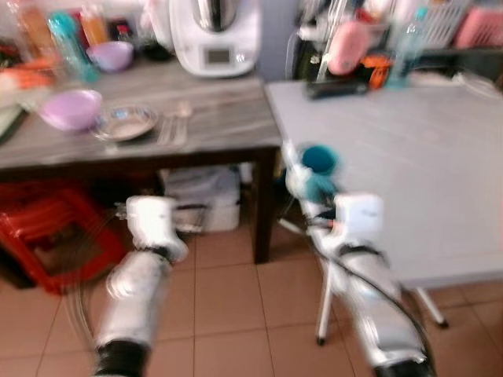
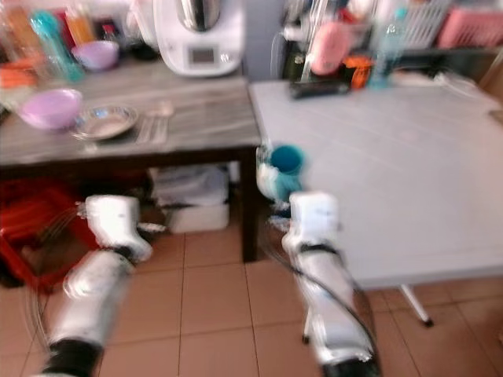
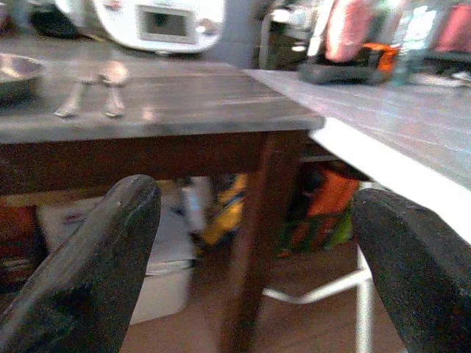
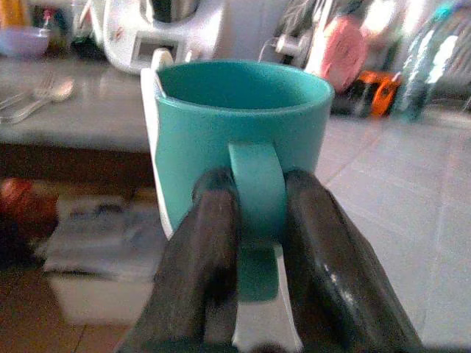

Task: Setting the table

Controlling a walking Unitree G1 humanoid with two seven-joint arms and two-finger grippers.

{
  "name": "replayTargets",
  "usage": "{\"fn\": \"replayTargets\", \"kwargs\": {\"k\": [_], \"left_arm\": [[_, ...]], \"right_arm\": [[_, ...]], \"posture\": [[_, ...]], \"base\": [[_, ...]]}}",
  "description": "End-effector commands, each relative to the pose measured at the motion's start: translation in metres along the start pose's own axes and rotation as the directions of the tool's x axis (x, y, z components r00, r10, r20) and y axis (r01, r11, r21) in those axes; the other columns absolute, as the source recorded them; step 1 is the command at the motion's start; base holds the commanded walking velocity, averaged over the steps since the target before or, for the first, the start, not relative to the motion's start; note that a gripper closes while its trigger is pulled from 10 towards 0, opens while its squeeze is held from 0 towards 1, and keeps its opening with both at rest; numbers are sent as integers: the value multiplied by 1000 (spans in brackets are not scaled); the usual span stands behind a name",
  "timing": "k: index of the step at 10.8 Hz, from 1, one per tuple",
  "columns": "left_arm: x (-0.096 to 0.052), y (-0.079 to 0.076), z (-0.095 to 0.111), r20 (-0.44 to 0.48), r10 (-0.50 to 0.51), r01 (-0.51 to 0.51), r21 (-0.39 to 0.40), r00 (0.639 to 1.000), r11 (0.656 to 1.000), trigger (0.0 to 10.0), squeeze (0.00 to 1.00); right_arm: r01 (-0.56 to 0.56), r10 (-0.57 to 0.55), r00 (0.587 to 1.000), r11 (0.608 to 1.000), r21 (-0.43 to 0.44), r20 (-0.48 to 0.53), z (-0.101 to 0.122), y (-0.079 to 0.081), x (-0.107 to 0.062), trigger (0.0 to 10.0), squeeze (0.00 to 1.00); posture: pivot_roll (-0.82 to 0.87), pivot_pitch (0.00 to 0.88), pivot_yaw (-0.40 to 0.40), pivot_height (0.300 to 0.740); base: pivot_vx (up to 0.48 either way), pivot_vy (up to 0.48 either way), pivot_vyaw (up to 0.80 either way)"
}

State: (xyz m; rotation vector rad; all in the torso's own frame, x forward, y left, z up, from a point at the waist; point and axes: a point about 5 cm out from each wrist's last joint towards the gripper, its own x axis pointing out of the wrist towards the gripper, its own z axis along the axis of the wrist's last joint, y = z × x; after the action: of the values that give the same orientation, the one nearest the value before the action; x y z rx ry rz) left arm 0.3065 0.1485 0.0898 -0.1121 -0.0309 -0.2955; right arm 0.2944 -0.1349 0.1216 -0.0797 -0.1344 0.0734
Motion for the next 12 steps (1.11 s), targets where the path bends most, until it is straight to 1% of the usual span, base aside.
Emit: {"fn": "replayTargets", "kwargs": {"k": [1, 6, 7, 8, 10, 12], "left_arm": [[0, 7, 4, 3, 16, -16, 27, 1000, 1000, 10000, 0], [0, 8, 2, -2, 25, -25, 37, 1000, 999, 10000, 0], [1, 9, 2, 4, 37, -37, 38, 999, 999, 10000, 0], [0, 12, 3, 13, 60, -61, 60, 998, 996, 10000, 0], [-6, 28, 3, 15, 136, -136, 92, 991, 986, 10000, 0], [-6, 28, 3, 15, 136, -136, 92, 991, 986, 10000, 0]], "right_arm": [[-13, 13, 999, 1000, 8, 42, 10, 6, 3, 10000, 0], [-16, 16, 999, 1000, -1, 34, 7, 5, 1, 10000, 0], [-14, 14, 999, 1000, -1, 35, 7, 4, 2, 10000, 0], [-13, 13, 999, 1000, -1, 40, 9, 3, 2, 10000, 0], [0, 0, 999, 1000, -4, 37, 8, -4, -2, 10000, 0], [0, 0, 999, 1000, -4, 37, 8, -4, -2, 10000, 0]], "posture": [[4, 23, -10, 740], [6, 19, -10, 740], [3, 15, -11, 740], [3, 15, -11, 740], [0, 14, -9, 740], [0, 14, -9, 740]], "base": [[0, 469, 0], [0, 469, 0], [0, 469, 438], [0, 469, 444], [0, 469, 438], [0, 469, 438]]}}
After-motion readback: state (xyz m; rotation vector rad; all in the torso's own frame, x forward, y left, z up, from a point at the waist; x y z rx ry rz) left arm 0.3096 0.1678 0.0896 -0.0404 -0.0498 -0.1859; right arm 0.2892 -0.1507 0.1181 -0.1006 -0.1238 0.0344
